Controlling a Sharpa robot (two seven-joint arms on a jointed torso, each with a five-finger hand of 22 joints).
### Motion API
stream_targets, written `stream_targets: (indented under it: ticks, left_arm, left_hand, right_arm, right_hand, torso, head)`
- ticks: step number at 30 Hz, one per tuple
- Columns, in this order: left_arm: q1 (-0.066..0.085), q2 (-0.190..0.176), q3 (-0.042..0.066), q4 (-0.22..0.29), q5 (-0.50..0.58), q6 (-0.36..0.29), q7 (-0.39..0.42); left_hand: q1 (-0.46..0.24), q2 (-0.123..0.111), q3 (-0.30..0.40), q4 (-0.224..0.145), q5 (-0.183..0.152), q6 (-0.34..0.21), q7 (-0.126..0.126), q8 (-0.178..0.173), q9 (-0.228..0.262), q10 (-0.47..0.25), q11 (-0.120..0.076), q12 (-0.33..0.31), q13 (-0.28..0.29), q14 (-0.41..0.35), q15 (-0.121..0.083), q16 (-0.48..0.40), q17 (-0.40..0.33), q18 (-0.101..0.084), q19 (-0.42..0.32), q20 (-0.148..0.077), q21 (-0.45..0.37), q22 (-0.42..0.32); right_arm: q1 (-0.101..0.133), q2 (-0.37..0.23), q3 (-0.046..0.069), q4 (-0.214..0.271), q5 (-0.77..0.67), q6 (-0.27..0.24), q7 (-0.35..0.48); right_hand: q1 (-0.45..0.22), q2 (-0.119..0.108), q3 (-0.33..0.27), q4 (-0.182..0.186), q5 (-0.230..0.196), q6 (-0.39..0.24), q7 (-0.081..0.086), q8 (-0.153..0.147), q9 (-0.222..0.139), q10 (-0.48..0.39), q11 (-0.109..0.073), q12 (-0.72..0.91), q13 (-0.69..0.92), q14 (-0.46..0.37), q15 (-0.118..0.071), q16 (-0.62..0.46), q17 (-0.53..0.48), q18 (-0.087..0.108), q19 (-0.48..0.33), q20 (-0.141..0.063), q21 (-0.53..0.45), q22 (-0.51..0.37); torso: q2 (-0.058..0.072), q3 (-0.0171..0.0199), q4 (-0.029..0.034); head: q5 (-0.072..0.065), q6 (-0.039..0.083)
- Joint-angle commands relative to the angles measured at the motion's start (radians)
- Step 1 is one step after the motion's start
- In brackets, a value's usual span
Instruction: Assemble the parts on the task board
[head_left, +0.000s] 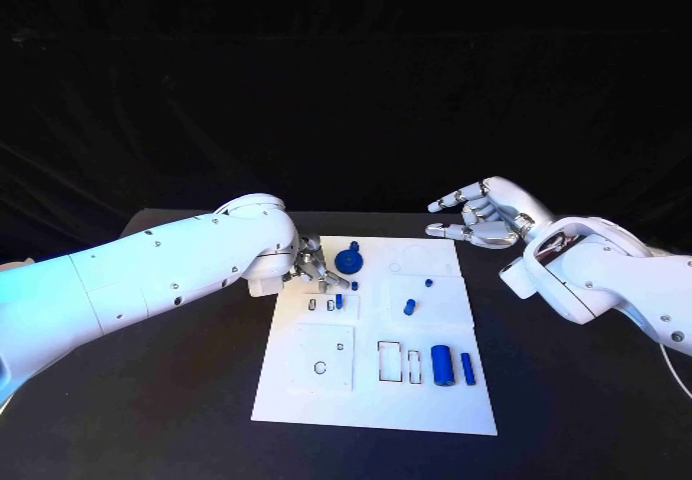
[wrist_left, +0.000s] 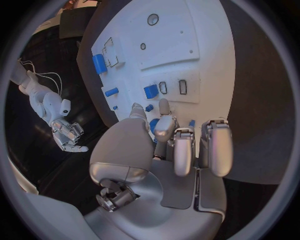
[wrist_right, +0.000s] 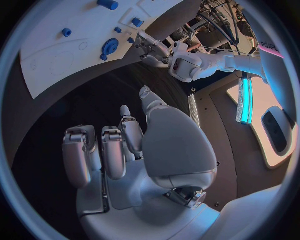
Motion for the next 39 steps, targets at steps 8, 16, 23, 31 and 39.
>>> stream_targets:
  ticks: [8,16,23,31,39]
  left_arm:
    - [0.000,0.023,-0.003,-0.013,-0.009,0.045,-0.006]
    - [-0.001,0.034,-0.003,-0.027,-0.009,0.069,-0.007]
    - [-0.004,0.048,-0.005,-0.045,-0.004,0.081,-0.007]
    - [-0.006,0.055,-0.005,-0.049,0.000,0.076,-0.005]
    - [-0.007,0.056,-0.006,-0.049,0.001,0.084,-0.004]
  left_hand:
    - [-0.006,0.006,-0.006,-0.003,-0.005,-0.010,-0.002,0.007,0.005,0.007,-0.002,0.008,0.005,0.104,-0.008,0.003,0.263,-0.017,0.036,-0.009,0.007,0.078]
    - [0.015,0.015,-0.006,-0.007,-0.003,-0.014,-0.002,0.013,0.016,0.007,-0.002,0.009,0.006,0.104,-0.009,0.003,0.263,-0.017,0.036,-0.009,0.007,0.078]
    - [0.034,0.022,-0.004,-0.008,-0.002,-0.018,-0.002,0.016,0.024,0.008,-0.002,0.010,0.008,0.104,-0.008,0.003,0.263,-0.018,0.036,-0.009,0.007,0.080]
    - [0.043,0.028,-0.002,-0.009,0.000,-0.019,-0.002,0.019,0.029,0.009,-0.002,0.013,0.011,0.104,-0.008,0.003,0.263,-0.018,0.037,-0.009,0.008,0.081]
    - [0.063,0.031,0.001,-0.012,0.002,-0.020,-0.003,0.023,0.038,0.010,-0.002,0.014,0.012,0.104,-0.008,0.003,0.263,-0.018,0.037,-0.008,0.008,0.081]
  right_arm:
    - [-0.001,0.008,0.000,-0.007,-0.001,0.016,-0.003]
    - [-0.002,0.013,-0.001,-0.011,-0.001,0.018,-0.003]
    - [-0.002,0.015,-0.001,-0.012,-0.001,0.020,-0.003]
    - [-0.003,0.018,-0.001,-0.015,-0.001,0.022,-0.004]
    - [-0.003,0.022,-0.001,-0.019,-0.001,0.024,-0.004]
  right_hand:
    - [0.001,0.005,-0.005,0.002,0.005,0.008,0.000,0.002,0.001,-0.007,-0.003,-0.004,0.071,0.100,0.003,-0.005,0.237,-0.006,0.072,0.005,-0.006,0.198]
    - [0.001,0.006,-0.006,0.002,0.008,0.009,0.000,0.002,0.001,-0.007,-0.003,-0.004,0.071,0.100,0.003,-0.005,0.237,-0.006,0.072,0.005,-0.007,0.198]
    - [0.001,0.006,-0.006,0.002,0.008,0.009,0.000,0.002,0.001,-0.007,-0.003,-0.004,0.071,0.100,0.003,-0.005,0.237,-0.006,0.072,0.005,-0.007,0.198]
    - [0.001,0.006,-0.006,0.002,0.010,0.009,0.000,0.002,0.001,-0.006,-0.003,-0.003,0.071,0.100,0.003,-0.005,0.237,-0.006,0.072,0.005,-0.006,0.198]
    - [0.001,0.006,-0.006,0.002,0.010,0.009,0.000,0.002,0.001,-0.006,-0.003,-0.003,0.071,0.100,0.003,-0.005,0.237,-0.006,0.072,0.005,-0.006,0.198]
  torso:
    - [0.000,0.0013,0.0026]
    - [-0.001,0.0004,0.0019]
    - [0.000,0.0002,0.0017]
    - [0.000,0.0007,0.0028]
    - [0.000,0.0010,0.0031]
  head:
    - [-0.002,-0.005]
    - [-0.001,-0.008]
    - [0.000,-0.012]
    - [-0.002,-0.015]
    - [0.000,-0.018]
